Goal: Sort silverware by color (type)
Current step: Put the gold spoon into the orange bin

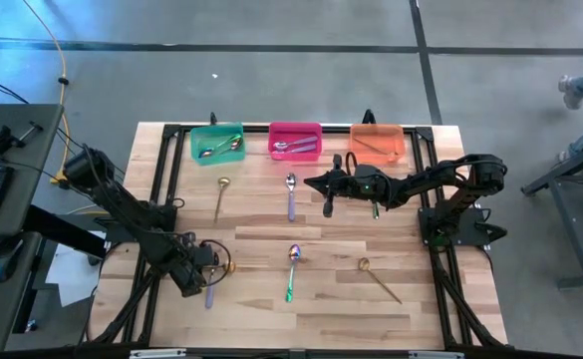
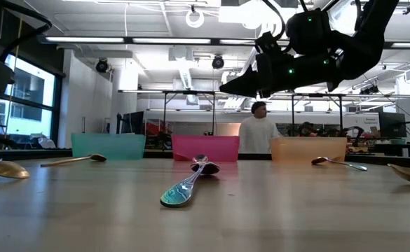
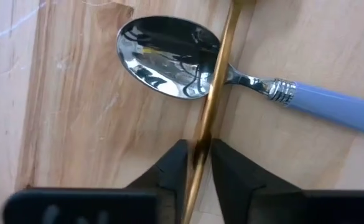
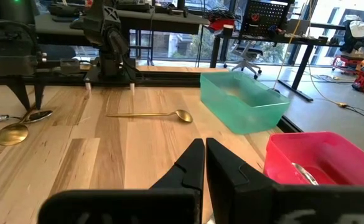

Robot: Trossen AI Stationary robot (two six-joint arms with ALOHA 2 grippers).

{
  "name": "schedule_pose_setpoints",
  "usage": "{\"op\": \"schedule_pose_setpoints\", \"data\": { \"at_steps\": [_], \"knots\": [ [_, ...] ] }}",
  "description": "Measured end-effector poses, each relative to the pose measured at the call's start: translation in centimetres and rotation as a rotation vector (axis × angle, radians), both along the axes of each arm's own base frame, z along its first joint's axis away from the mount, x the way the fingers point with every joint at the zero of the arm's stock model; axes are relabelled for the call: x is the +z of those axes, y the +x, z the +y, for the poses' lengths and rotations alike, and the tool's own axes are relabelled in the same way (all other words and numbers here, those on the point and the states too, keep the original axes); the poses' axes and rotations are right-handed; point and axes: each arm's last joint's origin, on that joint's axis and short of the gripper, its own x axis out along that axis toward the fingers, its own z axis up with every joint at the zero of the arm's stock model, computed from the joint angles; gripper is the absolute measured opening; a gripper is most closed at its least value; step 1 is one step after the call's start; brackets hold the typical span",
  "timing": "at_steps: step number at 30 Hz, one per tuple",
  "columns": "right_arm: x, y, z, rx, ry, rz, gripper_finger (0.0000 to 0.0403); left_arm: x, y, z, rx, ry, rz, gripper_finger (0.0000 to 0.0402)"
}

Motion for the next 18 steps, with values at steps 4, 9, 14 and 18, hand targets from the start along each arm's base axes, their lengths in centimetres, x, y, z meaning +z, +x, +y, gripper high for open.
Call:
{"op": "schedule_pose_setpoints", "data": {
  "at_steps": [4, 9, 14, 18],
  "knots": [
    [0.0, 0.0, 0.0, 0.0, 0.0, 0.0, 0.0, 0.3, -0.1, 0.2, -0.013, -0.023, -0.003, 0.001],
    [0.0, 0.0, 0.0, -0.004, 0.0, 0.0, 0.0, 1.4, -0.4, 0.5, -0.013, -0.081, -0.039, 0.0007],
    [0.0, 0.0, 0.0, -0.003, 0.0, 0.002, 0.0, 3.4, -0.5, 1.0, 0.009, -0.173, -0.127, 0.0004],
    [0.0, 0.0, 0.0, -0.003, 0.001, 0.003, 0.0, 4.8, -0.5, 1.8, 0.05, -0.212, -0.226, 0.0003]
  ]
}}
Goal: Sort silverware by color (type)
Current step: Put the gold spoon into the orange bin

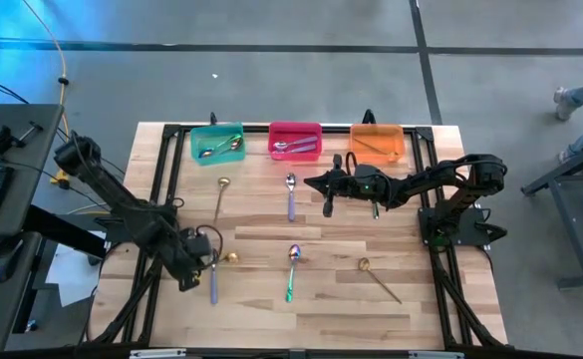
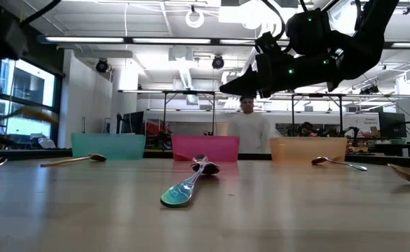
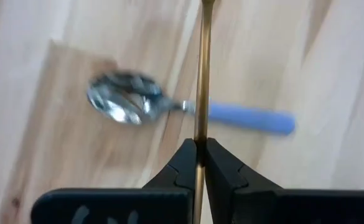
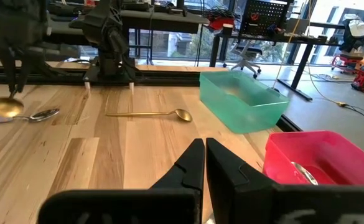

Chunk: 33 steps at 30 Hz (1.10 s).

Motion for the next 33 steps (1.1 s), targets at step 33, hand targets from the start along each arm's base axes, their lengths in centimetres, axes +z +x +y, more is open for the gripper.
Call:
{"op": "schedule_pose_setpoints", "data": {
  "at_steps": [33],
  "knots": [
    [3.2, 4.5, 1.0, 0.138, 0.224, -0.108, 0.0024, 0.2, 6.0, 14.1, 0.174, 0.297, -1.163, 0.0001]
  ]
}}
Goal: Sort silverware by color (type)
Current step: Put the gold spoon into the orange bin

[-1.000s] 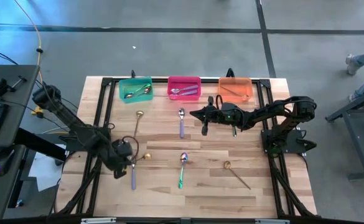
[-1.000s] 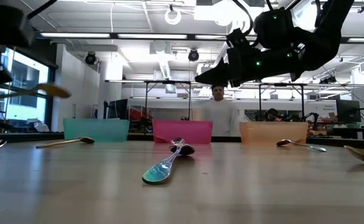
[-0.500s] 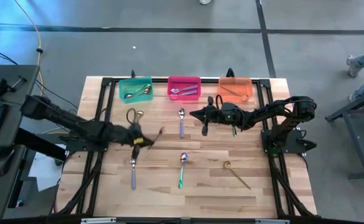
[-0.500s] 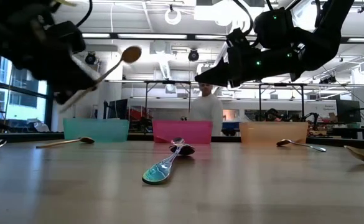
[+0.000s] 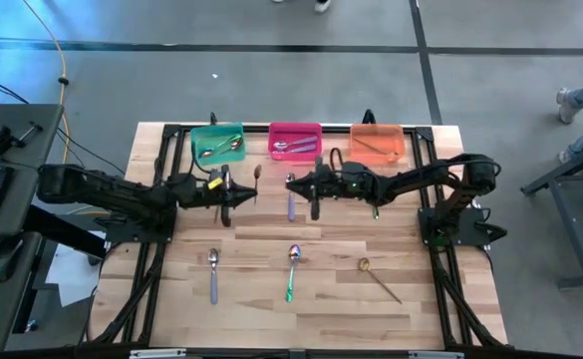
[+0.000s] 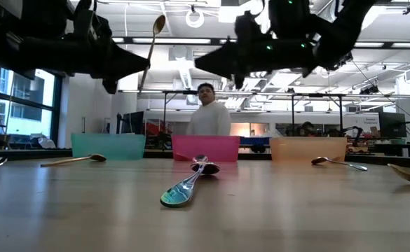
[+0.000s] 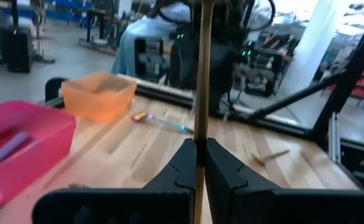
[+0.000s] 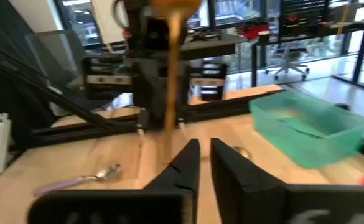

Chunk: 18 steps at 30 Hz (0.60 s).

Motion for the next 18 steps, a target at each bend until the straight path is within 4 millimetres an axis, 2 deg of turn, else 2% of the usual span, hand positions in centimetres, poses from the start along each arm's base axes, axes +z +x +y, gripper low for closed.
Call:
{"op": "schedule_pose_setpoints", "data": {
  "at_steps": [5, 10, 14, 18],
  "knots": [
    [1.1, 3.0, 0.8, 0.013, 0.056, -0.052, 0.0098, 0.1, 0.4, 0.7, -0.05, 0.022, -0.065, 0.0001],
    [2.6, 5.5, 0.7, 0.013, 0.1, -0.102, 0.0159, -0.4, 0.7, 1.0, -0.07, 0.021, -0.057, 0.0001],
    [2.9, 7.2, 0.5, 0.019, 0.102, -0.075, 0.0173, -0.5, 0.9, 1.0, -0.07, 0.029, -0.076, 0.0001],
    [3.1, 8.6, 0.3, 0.029, 0.095, -0.064, 0.0155, -0.8, 1.0, 1.1, -0.07, 0.037, -0.058, 0.0001]
  ]
}}
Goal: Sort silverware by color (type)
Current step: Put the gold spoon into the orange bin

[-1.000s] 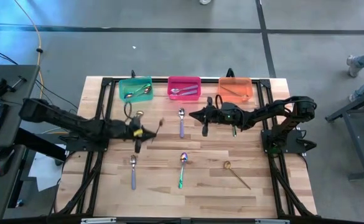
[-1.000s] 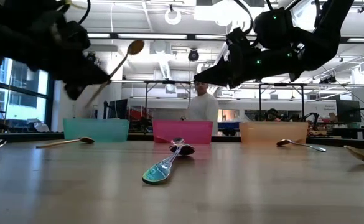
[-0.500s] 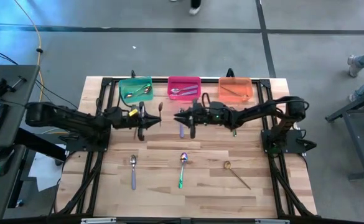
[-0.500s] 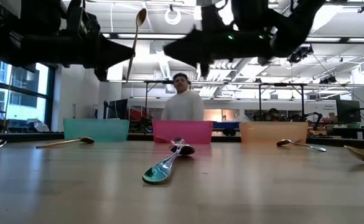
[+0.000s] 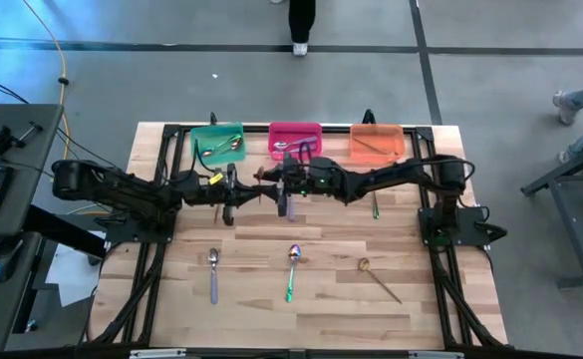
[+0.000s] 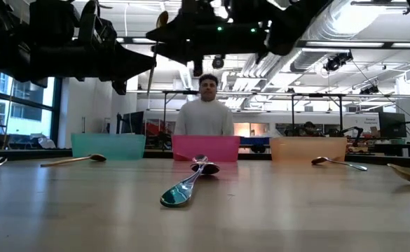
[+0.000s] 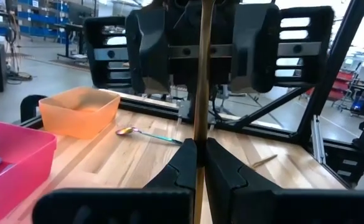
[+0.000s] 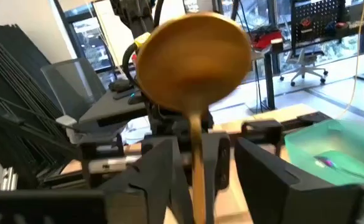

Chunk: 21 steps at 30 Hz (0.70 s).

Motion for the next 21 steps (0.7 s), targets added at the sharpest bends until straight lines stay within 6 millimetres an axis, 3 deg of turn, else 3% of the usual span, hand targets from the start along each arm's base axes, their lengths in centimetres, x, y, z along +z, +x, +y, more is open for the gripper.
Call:
{"op": "schedule_pose_setpoints", "data": {
  "at_steps": [3, 9, 14, 21],
  "knots": [
    [-0.4, 0.48, -0.06, -0.002, -0.002, 0.012, 0.0119, -0.13, 0.05, 0.01, 0.0, 0.001, 0.007, 0.0001],
    [-0.48, 0.48, -0.07, -0.01, -0.036, 0.029, 0.0011, -0.18, 0.06, 0.04, 0.004, 0.008, 0.011, 0.0001],
    [-0.6, 0.48, -0.08, -0.011, -0.051, 0.042, 0.0011, -0.18, 0.01, 0.26, 0.013, -0.014, 0.009, 0.0012],
    [-0.35, -0.05, -0.72, -0.02, -0.097, 0.12, 0.0002, -0.15, -0.06, 0.59, 0.029, -0.008, 0.007, 0.0057]
  ]
}}
